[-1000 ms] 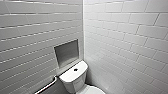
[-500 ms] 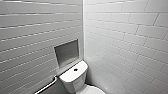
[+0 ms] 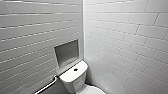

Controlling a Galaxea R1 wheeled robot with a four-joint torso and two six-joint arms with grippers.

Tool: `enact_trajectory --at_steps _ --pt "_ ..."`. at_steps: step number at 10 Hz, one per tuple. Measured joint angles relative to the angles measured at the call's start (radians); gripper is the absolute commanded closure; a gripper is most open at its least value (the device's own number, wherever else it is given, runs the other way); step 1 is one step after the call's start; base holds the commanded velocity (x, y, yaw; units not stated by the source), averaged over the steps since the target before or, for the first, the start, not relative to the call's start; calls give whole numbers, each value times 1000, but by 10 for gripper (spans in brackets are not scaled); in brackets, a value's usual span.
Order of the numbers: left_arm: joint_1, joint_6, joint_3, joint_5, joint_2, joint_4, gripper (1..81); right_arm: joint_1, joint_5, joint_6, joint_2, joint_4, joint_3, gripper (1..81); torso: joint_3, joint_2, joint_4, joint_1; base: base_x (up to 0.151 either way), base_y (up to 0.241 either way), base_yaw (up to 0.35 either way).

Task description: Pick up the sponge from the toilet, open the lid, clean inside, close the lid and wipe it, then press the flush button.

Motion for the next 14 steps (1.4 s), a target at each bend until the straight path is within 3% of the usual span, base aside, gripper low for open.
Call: enact_trajectory --at_steps 2,5,9,14 --pt "-29 0 126 -2 -87 0 10 0 10 0 -6 0 14 811 -16 0 0 0 0 0 0" --pt "-113 -1 350 3 -227 -1 10 5 22 0 -14 0 24 811 -89 0 0 0 0 0 0" --pt "-296 -29 608 27 -417 -3 10 14 26 0 -19 1 29 811 -101 1 0 1 0 0 0" --pt "-547 -132 726 163 -458 -10 10 14 42 0 -19 1 29 811 -102 2 0 1 0 0 0"
